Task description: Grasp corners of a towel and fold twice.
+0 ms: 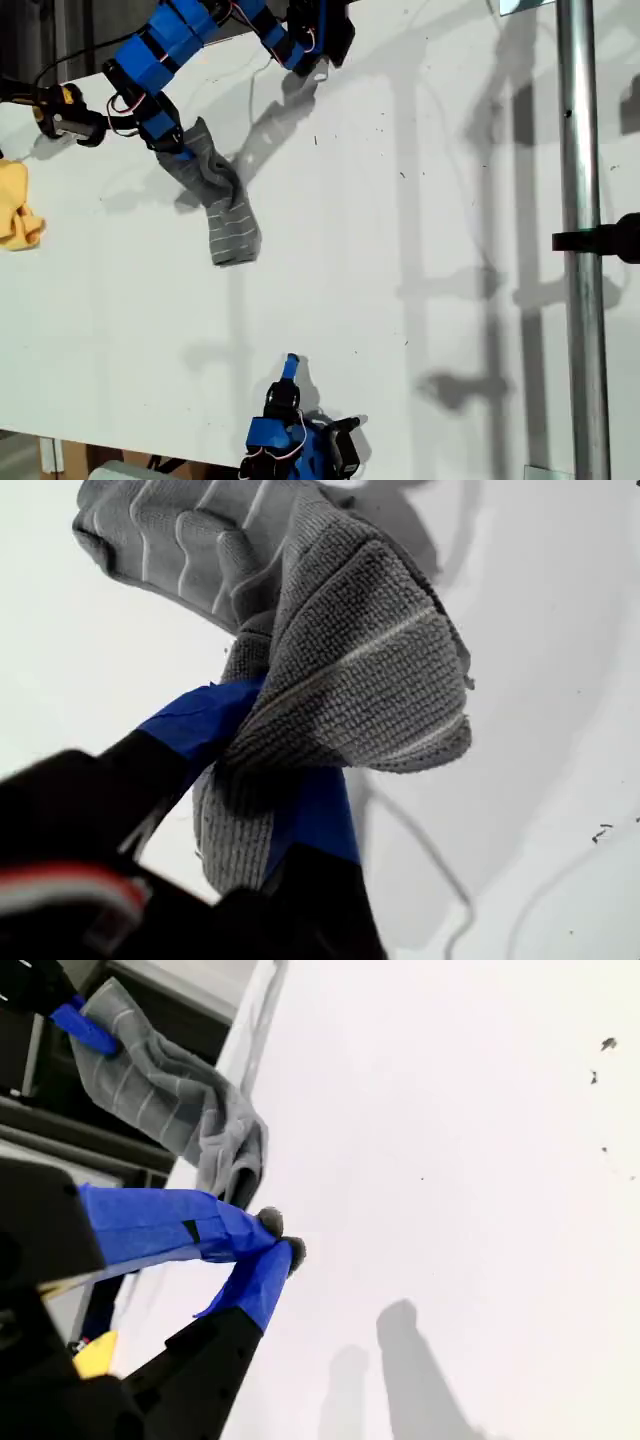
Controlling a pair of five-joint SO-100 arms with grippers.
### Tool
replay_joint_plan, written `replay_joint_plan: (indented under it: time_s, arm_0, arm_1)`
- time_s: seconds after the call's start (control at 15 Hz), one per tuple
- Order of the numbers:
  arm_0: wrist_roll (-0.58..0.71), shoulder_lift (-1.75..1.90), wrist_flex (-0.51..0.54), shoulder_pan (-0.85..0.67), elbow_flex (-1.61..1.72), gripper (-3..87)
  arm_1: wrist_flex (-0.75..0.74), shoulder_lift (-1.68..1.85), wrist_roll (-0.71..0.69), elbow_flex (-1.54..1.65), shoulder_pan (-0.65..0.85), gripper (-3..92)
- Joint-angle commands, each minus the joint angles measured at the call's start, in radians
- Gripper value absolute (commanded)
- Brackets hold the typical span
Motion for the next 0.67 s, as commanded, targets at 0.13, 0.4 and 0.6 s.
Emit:
replay_joint_plan:
  time_s: [0.13, 0.4, 0.6]
  arm_0:
    - [-0.003, 0.006, 0.0, -0.012, 0.006, -1.4]
    - [-0.008, 0.006, 0.0, 0.0, 0.006, -1.5]
    - [-0.006, 0.006, 0.0, -0.002, 0.006, -1.4]
  arm_1:
    - [-0.13, -0.084, 0.077, -0.1, -0.176, -0.2]
    - [-0.282, -0.311, 0.114, -0.199, -0.249, -0.2]
    - [-0.374, -0.41, 0.138, -0.247, -0.267, -0.2]
